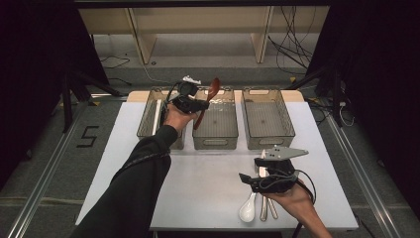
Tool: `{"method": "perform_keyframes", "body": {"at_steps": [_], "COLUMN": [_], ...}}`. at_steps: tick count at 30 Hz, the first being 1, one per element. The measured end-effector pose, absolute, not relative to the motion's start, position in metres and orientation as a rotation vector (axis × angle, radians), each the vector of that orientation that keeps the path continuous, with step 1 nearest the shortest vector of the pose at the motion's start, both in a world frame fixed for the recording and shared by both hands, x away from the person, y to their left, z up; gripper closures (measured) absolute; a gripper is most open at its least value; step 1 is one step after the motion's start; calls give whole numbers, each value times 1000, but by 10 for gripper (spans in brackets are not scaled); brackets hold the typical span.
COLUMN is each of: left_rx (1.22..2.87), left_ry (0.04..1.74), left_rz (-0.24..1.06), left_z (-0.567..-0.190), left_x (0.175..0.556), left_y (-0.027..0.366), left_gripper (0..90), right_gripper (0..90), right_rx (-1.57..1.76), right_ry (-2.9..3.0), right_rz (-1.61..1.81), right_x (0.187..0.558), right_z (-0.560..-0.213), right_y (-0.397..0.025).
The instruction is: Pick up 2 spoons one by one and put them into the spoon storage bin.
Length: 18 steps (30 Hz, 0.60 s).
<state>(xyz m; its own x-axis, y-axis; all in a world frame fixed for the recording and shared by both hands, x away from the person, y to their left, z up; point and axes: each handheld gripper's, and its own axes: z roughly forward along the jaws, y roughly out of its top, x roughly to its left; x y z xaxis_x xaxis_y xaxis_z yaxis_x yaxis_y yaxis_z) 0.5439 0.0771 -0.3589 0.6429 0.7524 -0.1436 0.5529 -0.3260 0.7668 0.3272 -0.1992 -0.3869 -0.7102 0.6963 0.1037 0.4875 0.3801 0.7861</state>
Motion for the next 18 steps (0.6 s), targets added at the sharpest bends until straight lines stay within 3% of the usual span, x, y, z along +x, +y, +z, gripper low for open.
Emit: {"method": "perform_keyframes", "body": {"at_steps": [18], "left_rx": [2034], "left_ry": [1056], "left_rz": [314], "left_z": [-372], "left_x": [547], "left_y": [70], "left_gripper": [797], "right_gripper": [270], "right_rx": [1047], "right_ry": [2397], "right_rz": [1239], "right_x": [327], "right_z": [-387], "right_y": [-200]}}
